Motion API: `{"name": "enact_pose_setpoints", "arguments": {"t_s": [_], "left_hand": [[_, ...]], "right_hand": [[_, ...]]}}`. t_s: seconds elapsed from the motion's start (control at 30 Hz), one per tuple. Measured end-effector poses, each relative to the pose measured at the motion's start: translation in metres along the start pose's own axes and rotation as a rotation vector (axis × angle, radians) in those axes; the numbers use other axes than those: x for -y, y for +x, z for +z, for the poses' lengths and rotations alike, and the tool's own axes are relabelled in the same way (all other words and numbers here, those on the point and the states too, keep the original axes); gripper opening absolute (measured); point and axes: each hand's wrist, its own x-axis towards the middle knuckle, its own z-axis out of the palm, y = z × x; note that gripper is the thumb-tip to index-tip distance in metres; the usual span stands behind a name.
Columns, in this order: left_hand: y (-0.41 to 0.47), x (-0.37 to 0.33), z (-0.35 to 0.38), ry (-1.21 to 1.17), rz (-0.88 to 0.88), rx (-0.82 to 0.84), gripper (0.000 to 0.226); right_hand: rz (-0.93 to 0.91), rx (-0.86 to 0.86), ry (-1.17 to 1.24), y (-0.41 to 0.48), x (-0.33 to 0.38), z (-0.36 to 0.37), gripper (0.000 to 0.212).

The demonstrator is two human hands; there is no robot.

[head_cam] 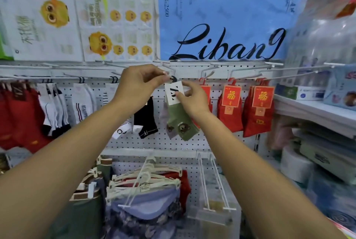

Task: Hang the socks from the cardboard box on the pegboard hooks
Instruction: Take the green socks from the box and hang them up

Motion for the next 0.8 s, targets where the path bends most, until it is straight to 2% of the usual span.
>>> {"name": "enact_pose_setpoints", "arguments": {"t_s": [0.4,0.53,0.63,0.8], "left_hand": [[0.0,0.001,0.001,-0.01,0.02,0.003,0.024],[0.0,0.005,0.003,-0.04,0.023,-0.005,0.016],[-0.005,0.01,0.004,-0.091,0.004,-0.013,0.007],[-0.041,0.03,-0.004,-0.021,-0.032,0.019,0.026]], "right_hand": [[0.066,0.112,-0.053,0.003,-0.008,0.003,0.045],[0.155,0.144,-0.044,-0.005,-0.017,0.006,0.053],[0.192,0.152,-0.135,-0.014,-0.022,0.007,0.061],[0.129,0.102,-0.267,-0.053,-0.016,-0.006,0.052]]}}
